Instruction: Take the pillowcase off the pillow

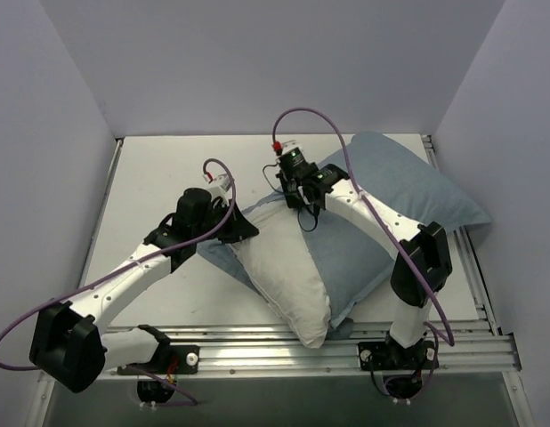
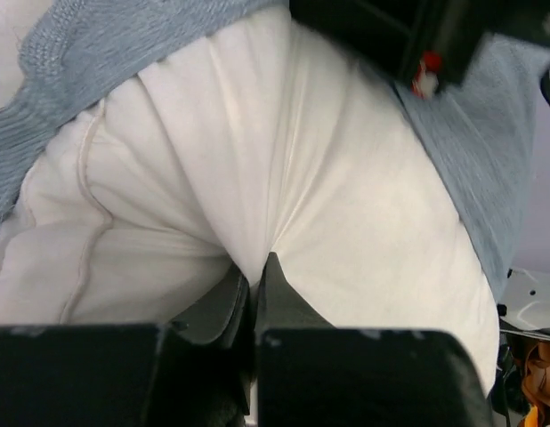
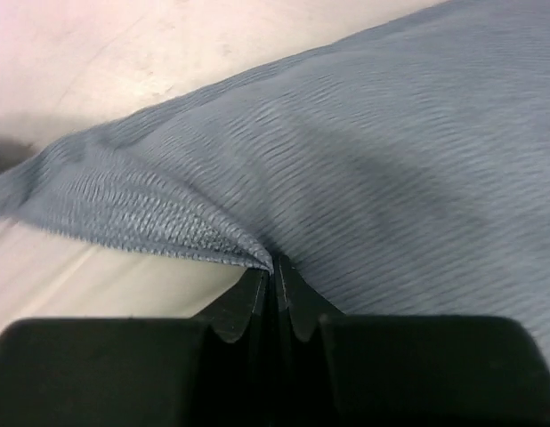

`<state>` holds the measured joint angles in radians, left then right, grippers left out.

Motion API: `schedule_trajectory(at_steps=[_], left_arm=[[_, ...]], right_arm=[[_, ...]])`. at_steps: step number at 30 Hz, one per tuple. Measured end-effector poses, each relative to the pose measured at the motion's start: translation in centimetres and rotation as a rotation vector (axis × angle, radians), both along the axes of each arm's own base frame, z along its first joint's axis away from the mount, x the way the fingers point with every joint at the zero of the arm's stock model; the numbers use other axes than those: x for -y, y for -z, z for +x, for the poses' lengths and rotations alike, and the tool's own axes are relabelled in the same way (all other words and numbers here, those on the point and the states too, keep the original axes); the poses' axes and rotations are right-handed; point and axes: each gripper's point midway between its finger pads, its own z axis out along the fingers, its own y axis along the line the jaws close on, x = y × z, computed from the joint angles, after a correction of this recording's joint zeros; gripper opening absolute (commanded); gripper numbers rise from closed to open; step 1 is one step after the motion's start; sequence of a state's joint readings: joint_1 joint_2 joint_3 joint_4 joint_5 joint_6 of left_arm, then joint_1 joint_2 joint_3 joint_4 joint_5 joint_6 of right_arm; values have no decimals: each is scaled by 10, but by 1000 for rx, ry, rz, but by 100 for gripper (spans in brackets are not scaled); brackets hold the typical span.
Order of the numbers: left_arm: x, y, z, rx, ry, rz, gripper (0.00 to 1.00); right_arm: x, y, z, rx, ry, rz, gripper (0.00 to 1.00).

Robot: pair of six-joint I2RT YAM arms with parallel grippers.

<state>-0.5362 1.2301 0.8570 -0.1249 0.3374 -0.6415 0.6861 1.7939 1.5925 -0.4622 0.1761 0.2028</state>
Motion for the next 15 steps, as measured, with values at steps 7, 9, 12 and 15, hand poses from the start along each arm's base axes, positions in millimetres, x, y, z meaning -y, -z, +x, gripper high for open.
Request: schedule_trajectory(at_steps=[7, 9, 12, 15], left_arm=[[-27, -53, -32, 106, -49, -23, 2], [-40, -64, -42, 131, -77, -21, 2], [-52, -66, -52, 129, -104, -5, 2], [-57, -66, -56, 123, -120, -1, 2]], right_arm=[[47, -4, 41, -7, 206, 66, 0], [54, -5, 47, -24, 246, 100, 0], [63, -4, 49, -71, 292, 158, 0], [71, -1, 50, -122, 313, 214, 0]])
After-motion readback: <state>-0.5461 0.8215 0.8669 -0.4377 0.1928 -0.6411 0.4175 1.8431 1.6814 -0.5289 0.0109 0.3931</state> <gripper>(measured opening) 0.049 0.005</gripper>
